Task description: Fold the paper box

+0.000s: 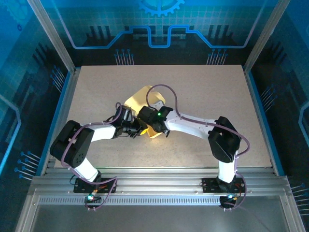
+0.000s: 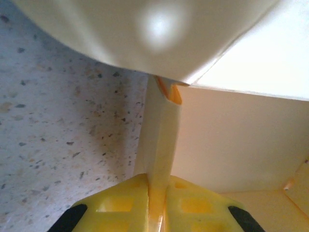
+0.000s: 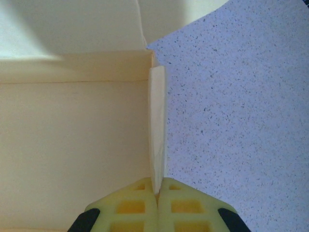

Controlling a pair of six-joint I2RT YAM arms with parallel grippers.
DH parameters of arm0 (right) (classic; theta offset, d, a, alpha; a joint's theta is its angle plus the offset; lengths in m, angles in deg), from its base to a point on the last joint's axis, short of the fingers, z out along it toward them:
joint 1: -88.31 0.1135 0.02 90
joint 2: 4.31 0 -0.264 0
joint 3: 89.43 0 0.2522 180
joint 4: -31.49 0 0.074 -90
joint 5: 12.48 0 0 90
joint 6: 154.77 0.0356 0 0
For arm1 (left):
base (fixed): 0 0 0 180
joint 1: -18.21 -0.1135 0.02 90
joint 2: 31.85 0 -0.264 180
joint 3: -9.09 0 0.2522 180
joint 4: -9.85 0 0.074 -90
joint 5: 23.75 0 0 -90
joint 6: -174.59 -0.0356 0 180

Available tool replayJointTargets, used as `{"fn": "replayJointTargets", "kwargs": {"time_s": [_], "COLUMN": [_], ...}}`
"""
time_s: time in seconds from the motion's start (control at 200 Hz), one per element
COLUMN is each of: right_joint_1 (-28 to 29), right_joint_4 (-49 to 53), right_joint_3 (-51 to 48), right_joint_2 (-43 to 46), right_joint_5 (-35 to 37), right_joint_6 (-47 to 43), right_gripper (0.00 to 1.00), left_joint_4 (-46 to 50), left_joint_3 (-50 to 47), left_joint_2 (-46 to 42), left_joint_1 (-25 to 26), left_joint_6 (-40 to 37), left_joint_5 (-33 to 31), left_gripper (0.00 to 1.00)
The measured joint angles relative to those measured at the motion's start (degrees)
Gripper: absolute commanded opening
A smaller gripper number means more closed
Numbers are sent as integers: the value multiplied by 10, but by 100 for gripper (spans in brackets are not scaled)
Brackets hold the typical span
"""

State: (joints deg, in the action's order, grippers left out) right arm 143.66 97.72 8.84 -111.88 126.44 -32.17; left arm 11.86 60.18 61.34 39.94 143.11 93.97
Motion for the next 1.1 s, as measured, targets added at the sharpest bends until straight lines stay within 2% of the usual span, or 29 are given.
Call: {"fn": "replayJointTargets", "kwargs": {"time_s": [0.215,0.845,1.101], "right_joint_1": [32,93,91], "right_joint_4": [18,65,59], "right_joint_3": [19,144,120], "right_joint_2": [-13,-80,-70], "right_joint_5": [35,100,106], "right_joint_6": [23,43,59], "right_gripper": [0,0,0], "left_joint_4": [31,68,81], "left_joint_3": [11,24,27], "left_joint_2": [2,2,-2], "left_joint_1": [4,9,10], "left_joint_6": [0,36,28], "left_joint_5": [-18,-63,-70], "left_gripper": [0,0,0]}}
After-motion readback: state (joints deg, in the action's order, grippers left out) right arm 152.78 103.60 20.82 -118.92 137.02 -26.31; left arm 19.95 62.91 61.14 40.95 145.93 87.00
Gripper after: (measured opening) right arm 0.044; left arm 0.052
